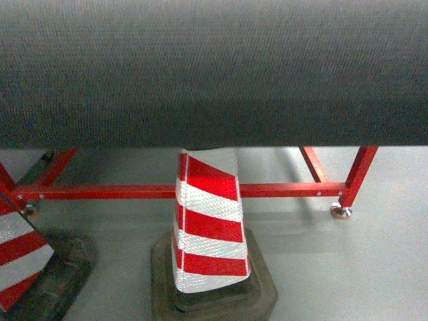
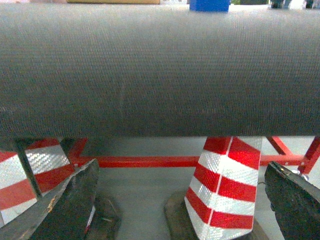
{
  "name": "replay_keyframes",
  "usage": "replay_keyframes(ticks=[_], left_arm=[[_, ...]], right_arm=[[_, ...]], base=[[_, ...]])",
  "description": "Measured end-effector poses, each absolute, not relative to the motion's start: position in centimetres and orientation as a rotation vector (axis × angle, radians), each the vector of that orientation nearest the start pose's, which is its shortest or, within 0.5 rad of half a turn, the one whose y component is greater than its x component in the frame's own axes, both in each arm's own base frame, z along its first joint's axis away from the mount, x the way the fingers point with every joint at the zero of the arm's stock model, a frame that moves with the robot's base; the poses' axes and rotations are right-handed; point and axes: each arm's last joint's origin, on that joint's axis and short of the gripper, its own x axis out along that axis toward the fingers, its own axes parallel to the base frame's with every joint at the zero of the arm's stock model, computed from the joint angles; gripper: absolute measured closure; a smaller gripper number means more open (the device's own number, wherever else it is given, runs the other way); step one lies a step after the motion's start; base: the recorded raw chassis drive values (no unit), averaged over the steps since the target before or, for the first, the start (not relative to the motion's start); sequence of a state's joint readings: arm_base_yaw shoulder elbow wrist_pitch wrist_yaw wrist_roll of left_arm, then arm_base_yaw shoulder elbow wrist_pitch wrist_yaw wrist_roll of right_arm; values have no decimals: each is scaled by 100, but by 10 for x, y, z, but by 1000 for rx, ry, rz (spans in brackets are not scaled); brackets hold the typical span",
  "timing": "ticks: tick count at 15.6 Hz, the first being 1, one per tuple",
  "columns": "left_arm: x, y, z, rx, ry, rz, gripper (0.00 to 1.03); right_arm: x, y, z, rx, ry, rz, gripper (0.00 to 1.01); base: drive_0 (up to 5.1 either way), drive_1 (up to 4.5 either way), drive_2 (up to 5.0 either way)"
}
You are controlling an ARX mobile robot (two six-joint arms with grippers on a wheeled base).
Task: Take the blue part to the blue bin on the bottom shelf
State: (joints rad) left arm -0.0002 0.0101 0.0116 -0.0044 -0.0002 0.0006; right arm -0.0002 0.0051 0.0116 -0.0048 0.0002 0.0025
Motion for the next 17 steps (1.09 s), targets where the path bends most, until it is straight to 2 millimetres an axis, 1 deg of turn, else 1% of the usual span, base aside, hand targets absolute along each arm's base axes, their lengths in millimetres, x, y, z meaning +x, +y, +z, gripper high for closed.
replay_keyframes(ticks=[17], left_arm=[[98,0,167,1,-1,0,5]], right_arm=[[97,0,167,2,-7,1,3]], base=[[0,0,0]])
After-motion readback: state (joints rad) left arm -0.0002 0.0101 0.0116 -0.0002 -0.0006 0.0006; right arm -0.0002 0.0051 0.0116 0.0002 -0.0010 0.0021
